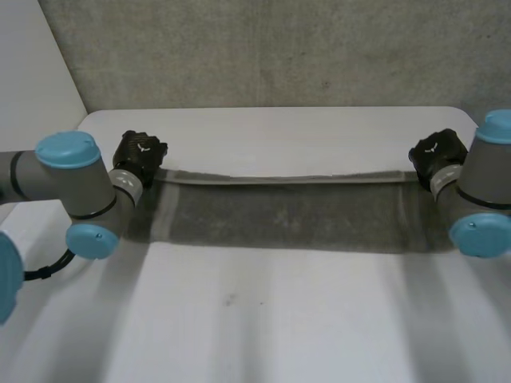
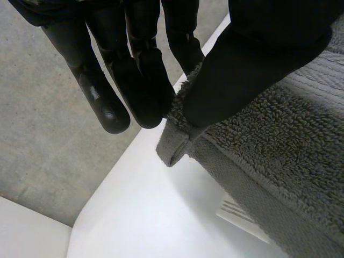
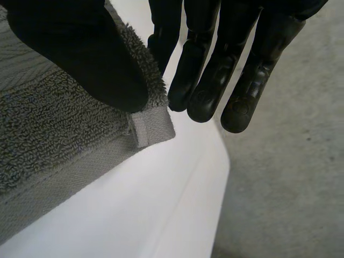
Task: Fold the towel.
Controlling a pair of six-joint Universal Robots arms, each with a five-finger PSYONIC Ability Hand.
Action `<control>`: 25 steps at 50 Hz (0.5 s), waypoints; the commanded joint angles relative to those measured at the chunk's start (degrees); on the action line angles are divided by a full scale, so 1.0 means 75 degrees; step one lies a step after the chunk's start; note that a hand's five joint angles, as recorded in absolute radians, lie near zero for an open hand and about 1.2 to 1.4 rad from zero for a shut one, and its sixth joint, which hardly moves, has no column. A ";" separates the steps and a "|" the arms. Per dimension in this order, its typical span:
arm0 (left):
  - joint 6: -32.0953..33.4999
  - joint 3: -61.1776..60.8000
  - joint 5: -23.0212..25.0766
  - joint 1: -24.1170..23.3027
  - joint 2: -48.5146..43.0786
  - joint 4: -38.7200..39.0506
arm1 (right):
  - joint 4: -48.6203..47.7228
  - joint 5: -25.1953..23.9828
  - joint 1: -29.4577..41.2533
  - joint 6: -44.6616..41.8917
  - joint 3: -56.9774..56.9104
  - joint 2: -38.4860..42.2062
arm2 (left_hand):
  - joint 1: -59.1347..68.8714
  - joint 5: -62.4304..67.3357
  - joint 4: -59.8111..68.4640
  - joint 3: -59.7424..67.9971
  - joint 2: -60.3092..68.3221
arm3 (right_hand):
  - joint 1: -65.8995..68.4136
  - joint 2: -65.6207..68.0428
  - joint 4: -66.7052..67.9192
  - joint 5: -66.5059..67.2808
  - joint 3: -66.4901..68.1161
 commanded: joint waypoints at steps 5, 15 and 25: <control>-0.0068 0.0930 -0.0004 -0.0180 -0.0756 0.0177 | -0.0944 0.0481 0.0230 -0.0299 -0.0999 0.1284 | -0.7090 -0.7334 -0.7420 -0.7408 -0.7414 | -0.6029 -0.7704 -0.7797 -0.7521 -0.7757; -0.0162 -0.0624 0.0020 -0.0473 0.0729 0.0927 | -0.0758 0.0471 0.0359 0.1363 0.0802 -0.0856 | -0.7634 -0.7879 -0.7965 -0.7953 -0.7958 | -0.6029 -0.7704 -0.7797 -0.7521 -0.7757; -0.0536 -0.3623 0.0020 -0.0473 0.3061 0.1301 | 0.0951 -0.1158 -0.0295 0.1682 0.2819 -0.2359 | -0.7634 -0.7879 -0.7965 -0.7953 -0.7958 | -0.6029 -0.7704 -0.7797 -0.7521 -0.7757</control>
